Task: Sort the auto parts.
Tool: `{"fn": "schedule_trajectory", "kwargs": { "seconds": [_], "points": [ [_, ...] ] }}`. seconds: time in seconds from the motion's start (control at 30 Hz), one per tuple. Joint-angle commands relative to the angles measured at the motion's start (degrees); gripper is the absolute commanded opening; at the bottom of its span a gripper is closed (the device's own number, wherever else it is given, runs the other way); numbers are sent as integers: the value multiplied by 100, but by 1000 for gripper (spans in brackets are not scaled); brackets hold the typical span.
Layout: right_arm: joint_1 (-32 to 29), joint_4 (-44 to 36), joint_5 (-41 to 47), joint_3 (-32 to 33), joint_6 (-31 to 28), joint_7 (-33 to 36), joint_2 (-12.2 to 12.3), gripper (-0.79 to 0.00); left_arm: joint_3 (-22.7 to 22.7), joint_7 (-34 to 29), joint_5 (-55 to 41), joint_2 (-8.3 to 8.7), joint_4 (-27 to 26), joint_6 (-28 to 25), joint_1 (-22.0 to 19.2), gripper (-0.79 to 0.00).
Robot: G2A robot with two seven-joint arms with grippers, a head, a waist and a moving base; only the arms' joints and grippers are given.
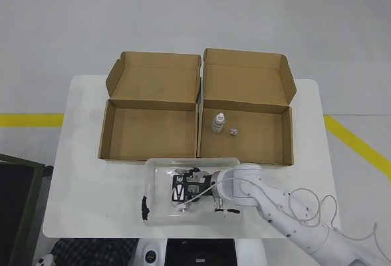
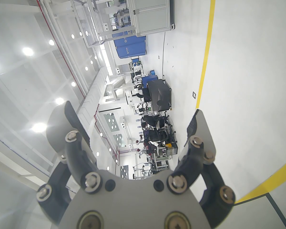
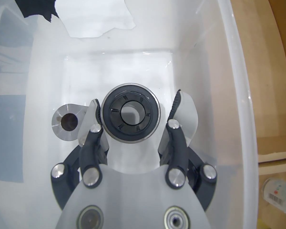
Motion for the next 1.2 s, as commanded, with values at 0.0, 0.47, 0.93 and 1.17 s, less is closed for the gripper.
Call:
{"fn": "schedule_trajectory", "kwargs": {
  "seconds": [0.0,0.47,0.93,1.17],
  "points": [
    [23,53,45,-13,-34,-43,-19,-265,0,0,0,0,0,0,0,0],
    [127,361,339,-62,-286,-293,-125,-523,0,0,0,0,0,0,0,0],
    [92,199,643,163,-630,-583,-113,-785,0,0,0,0,0,0,0,0],
    [-84,-232,716,526,-724,-616,-6,-785,0,0,0,0,0,0,0,0]
  ]
}}
